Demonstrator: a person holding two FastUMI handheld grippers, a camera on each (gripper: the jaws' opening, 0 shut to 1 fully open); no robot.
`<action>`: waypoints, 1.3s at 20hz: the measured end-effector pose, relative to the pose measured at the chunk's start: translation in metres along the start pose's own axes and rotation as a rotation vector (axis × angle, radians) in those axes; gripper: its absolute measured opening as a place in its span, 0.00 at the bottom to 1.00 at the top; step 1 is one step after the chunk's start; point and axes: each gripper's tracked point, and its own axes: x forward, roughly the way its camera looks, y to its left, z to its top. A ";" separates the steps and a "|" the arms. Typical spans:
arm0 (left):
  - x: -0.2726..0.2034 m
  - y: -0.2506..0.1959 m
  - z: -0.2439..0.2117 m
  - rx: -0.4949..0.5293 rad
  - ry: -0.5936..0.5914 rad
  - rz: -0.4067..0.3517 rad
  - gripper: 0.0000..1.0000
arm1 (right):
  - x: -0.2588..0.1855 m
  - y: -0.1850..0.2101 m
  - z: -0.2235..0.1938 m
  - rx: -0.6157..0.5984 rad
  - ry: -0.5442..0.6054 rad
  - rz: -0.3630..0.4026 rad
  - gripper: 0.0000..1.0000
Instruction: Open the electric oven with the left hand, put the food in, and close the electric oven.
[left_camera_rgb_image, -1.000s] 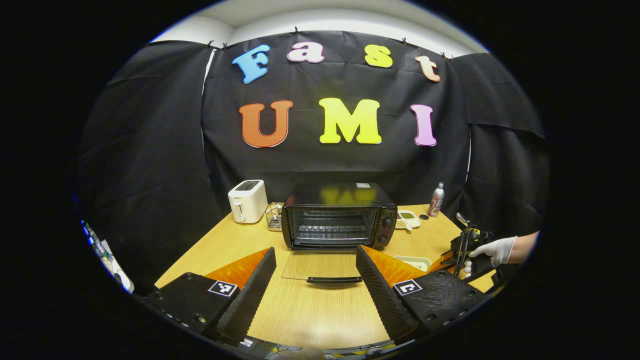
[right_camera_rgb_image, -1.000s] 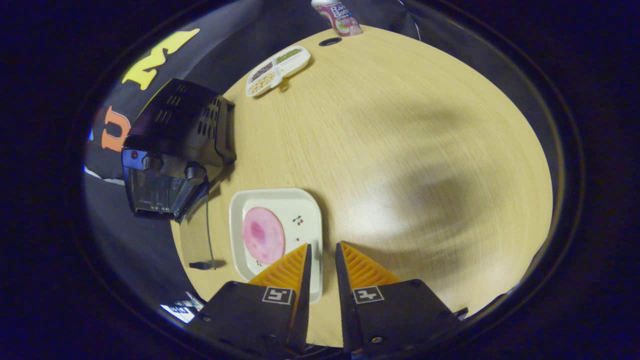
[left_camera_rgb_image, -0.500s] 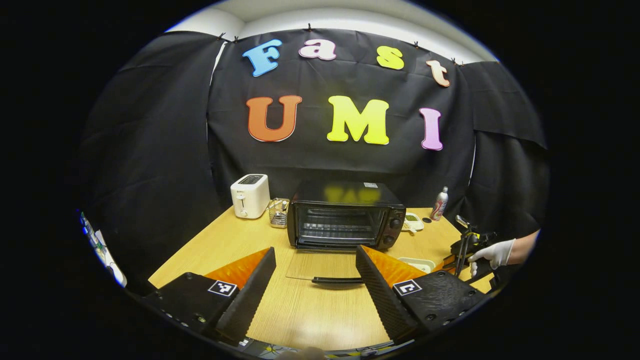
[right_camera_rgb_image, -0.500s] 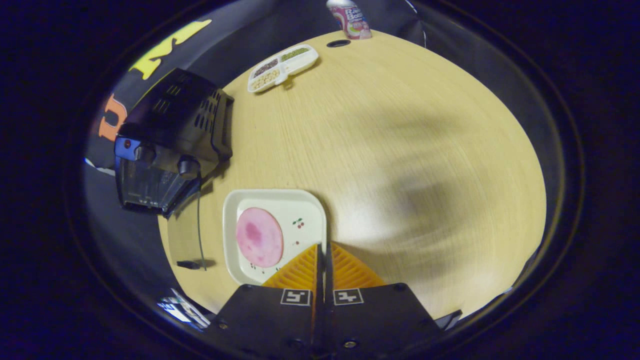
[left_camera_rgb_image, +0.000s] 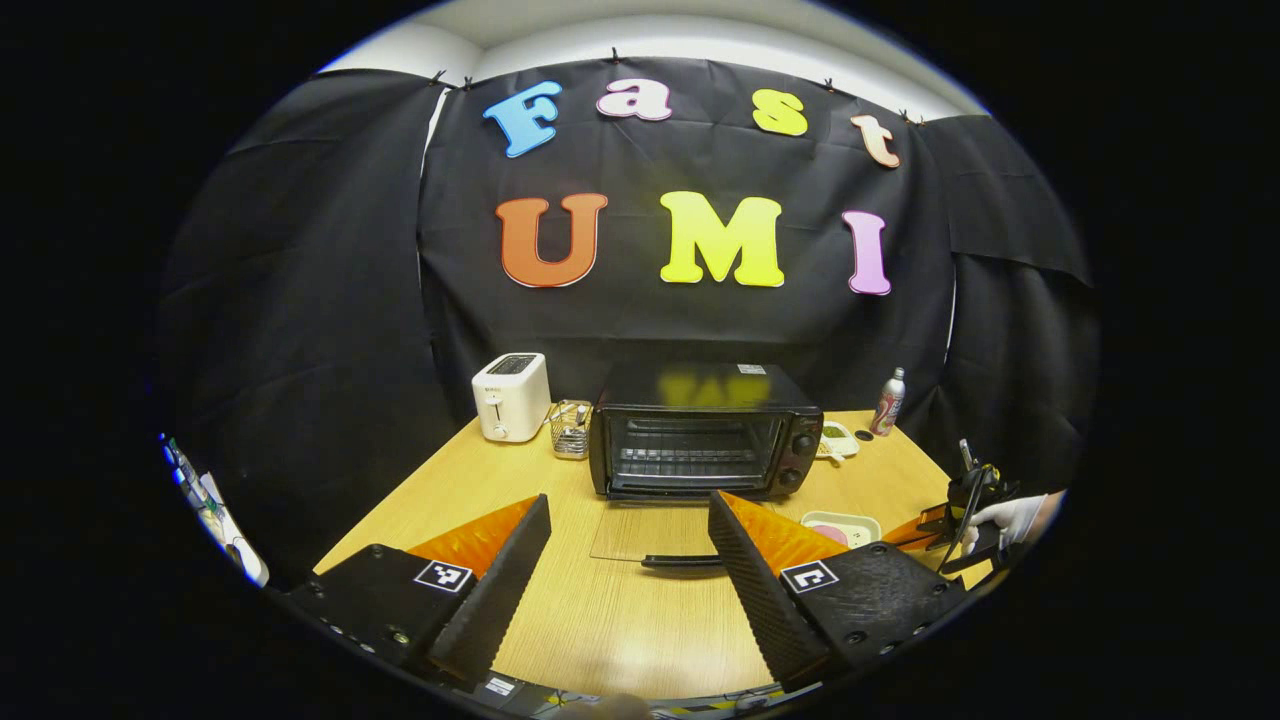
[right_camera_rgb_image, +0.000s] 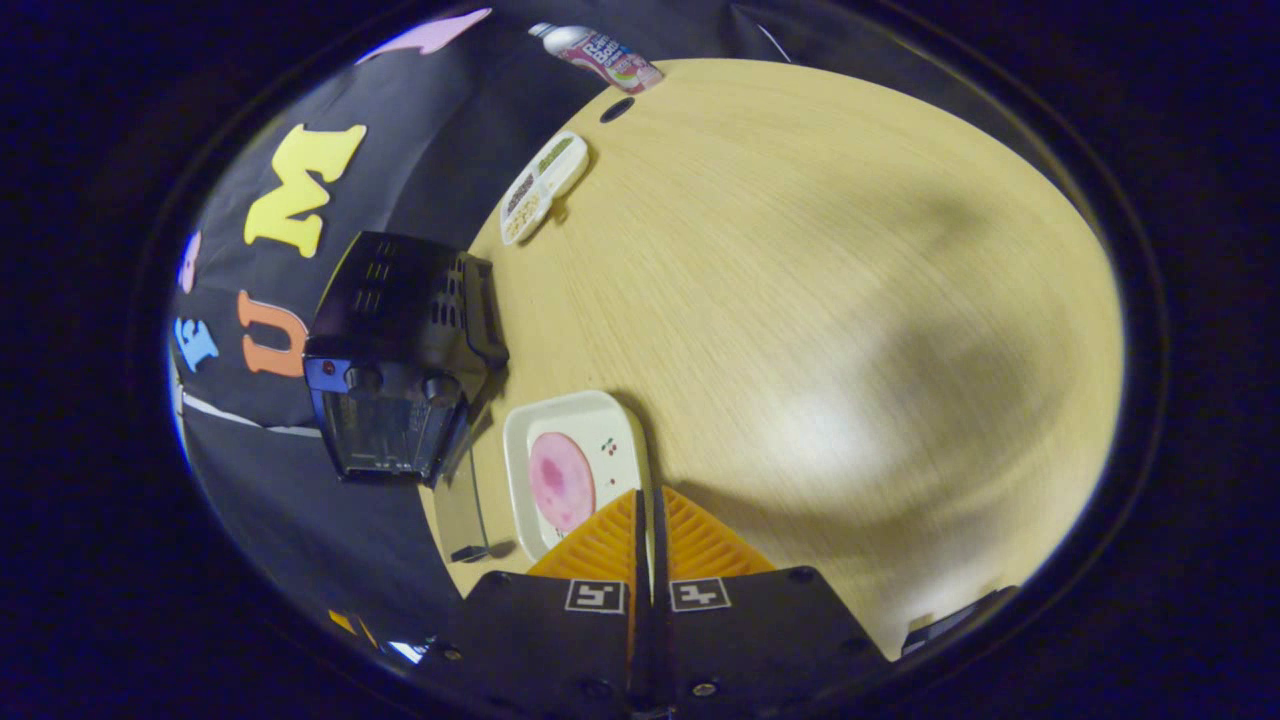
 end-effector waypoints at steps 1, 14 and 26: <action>0.000 -0.002 0.001 0.004 -0.004 -0.001 0.96 | -0.004 0.001 0.002 -0.047 -0.007 -0.025 0.00; -0.006 0.016 -0.015 -0.049 0.001 0.002 0.96 | 0.019 0.004 -0.013 -0.221 0.118 -0.352 0.35; -0.005 0.045 -0.016 -0.056 0.010 0.036 0.96 | 0.015 0.006 -0.009 -0.051 0.002 -0.048 0.00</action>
